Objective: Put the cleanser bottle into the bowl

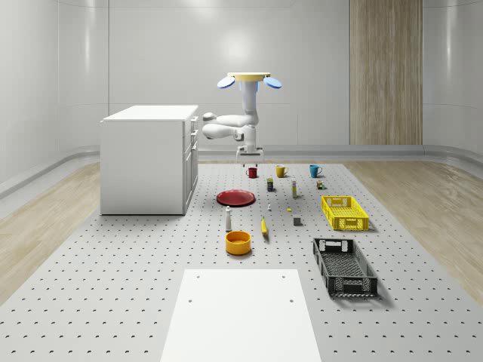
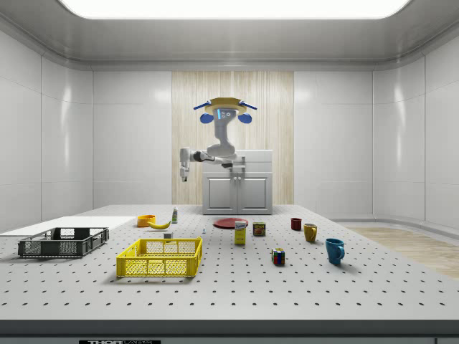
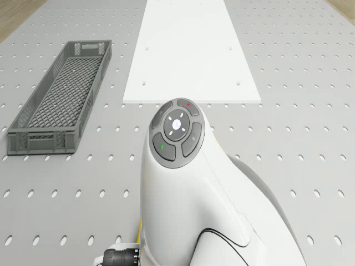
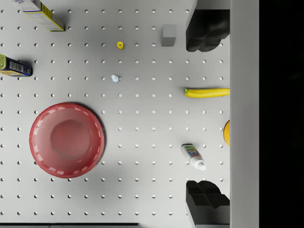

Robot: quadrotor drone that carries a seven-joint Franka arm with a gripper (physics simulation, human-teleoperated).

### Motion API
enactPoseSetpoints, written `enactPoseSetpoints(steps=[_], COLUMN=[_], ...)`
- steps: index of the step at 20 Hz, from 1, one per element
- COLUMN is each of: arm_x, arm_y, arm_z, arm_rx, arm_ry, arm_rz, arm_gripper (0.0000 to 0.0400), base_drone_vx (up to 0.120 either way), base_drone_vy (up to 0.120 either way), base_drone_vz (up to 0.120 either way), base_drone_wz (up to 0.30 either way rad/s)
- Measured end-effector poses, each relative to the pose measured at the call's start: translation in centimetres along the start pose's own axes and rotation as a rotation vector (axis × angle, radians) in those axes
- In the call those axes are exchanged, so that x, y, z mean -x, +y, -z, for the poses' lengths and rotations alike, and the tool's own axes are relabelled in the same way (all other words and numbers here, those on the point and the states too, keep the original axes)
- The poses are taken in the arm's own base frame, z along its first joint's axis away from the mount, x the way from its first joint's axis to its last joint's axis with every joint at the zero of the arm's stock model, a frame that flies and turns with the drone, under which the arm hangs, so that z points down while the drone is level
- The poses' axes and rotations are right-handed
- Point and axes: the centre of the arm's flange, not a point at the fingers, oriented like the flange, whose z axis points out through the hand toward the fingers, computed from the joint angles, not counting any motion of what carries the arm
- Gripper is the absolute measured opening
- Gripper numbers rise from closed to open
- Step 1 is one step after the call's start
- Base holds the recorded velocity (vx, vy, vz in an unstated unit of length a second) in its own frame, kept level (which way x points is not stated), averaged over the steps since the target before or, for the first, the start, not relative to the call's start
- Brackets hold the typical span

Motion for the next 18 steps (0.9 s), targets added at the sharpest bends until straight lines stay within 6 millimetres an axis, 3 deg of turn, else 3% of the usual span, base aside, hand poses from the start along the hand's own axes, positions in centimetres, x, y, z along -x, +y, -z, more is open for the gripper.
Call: enactPoseSetpoints(steps=[10,15,18], arm_x=[0.0,0.0,0.0], arm_y=[0.0,0.0,0.0], arm_z=[0.0,0.0,0.0], arm_rx=[0.0,0.0,0.0], arm_ry=[0.0,0.0,0.0], arm_rz=[0.0,0.0,0.0], arm_gripper=[0.04,0.04,0.04], base_drone_vx=[0.108,0.0,0.093], base_drone_vy=[0.0,0.0,0.0], base_drone_vz=[-0.004,-0.12,-0.12], base_drone_wz=[0.0,0.0,0.0])
